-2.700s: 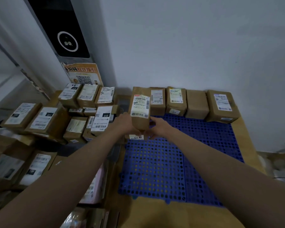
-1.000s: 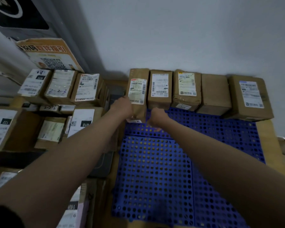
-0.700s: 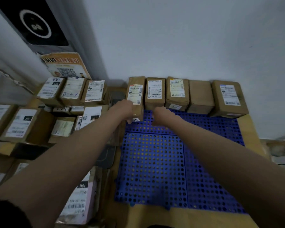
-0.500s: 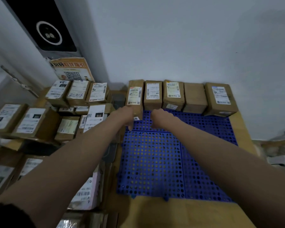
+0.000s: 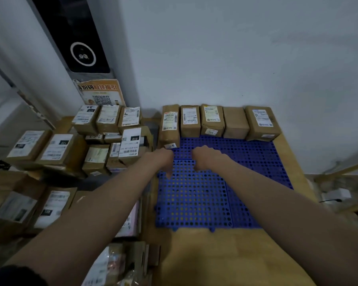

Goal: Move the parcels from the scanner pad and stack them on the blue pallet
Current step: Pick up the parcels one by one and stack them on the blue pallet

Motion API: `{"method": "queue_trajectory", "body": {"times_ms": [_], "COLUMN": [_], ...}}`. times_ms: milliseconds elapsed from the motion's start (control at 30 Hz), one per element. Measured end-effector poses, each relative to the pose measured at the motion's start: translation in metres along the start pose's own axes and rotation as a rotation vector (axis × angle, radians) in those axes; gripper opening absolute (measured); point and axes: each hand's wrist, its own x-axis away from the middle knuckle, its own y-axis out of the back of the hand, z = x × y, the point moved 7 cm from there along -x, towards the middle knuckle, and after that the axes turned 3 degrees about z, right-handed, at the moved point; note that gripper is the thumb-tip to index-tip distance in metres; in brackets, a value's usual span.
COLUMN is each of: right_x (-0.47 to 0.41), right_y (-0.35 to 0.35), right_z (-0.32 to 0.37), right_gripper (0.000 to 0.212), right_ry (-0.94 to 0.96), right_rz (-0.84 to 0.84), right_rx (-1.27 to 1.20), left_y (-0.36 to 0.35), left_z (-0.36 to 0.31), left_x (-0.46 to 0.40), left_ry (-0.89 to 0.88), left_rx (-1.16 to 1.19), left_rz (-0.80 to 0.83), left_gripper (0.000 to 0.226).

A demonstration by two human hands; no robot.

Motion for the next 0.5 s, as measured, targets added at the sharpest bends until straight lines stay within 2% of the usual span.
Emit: {"method": "queue_trajectory", "body": {"times_ms": [267,500], "right_x": [0.042,0.072], "right_y": [-0.008,-0.021], "right_z": [0.039,0.089], "right_gripper": [0.042,0.036], "right_ry": [0.061,0.208], "right_rz": [0.016,-0.008], "right_rx": [0.063,0.077], "left_y": [-0.026,-0.059], "left_z": [0.026,0.084], "left_x": [0.051,0.100], "left_ry": [-0.040,0.110], "left_rx": [0.000,0.034], "left_rz": [-0.020,-0.044], "left_gripper": [0.045,0.054]}}
